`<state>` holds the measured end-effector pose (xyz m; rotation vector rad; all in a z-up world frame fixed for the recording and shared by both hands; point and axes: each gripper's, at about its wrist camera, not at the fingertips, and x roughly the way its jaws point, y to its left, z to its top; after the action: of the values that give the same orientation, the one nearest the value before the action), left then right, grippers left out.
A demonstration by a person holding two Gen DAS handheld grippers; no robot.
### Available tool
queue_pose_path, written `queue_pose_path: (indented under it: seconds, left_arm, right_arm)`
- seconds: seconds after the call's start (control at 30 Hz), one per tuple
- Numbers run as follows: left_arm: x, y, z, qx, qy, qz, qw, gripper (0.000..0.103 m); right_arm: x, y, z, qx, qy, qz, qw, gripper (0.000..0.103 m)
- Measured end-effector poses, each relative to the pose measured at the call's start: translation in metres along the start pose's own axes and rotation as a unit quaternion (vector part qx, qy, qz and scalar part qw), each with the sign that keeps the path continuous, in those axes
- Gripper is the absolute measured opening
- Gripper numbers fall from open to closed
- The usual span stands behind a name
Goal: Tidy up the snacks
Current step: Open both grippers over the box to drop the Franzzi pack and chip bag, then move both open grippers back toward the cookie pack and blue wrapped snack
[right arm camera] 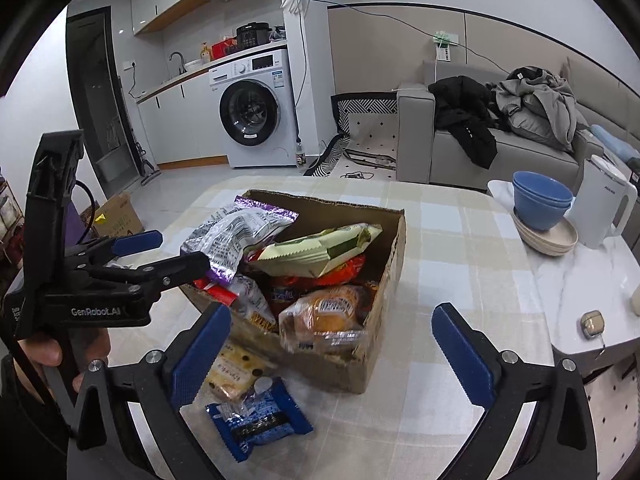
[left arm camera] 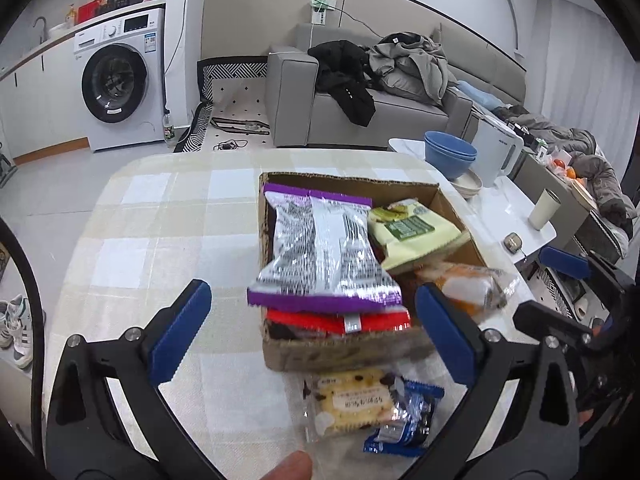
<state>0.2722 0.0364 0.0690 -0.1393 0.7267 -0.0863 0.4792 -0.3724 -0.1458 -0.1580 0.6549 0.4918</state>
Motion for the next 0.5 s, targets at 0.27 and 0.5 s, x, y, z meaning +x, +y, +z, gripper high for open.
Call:
queue_pose_path:
  seconds: [0.27, 0.5]
  left_arm:
    - [-0.025, -0.003, -0.041, 0.013, 0.012, 0.002, 0.9998, 0.102]
    - [-0.042, 0.0, -0.085, 0.022, 0.02, 0.007, 0.9995, 0.102]
  right_arm:
    - [0.0, 0.003, -0.03, 0.023, 0.011, 0.016, 1.0, 0.103]
    - [0.006, 0.011, -0.06, 0.025, 0.03, 0.016, 0.999, 0.103]
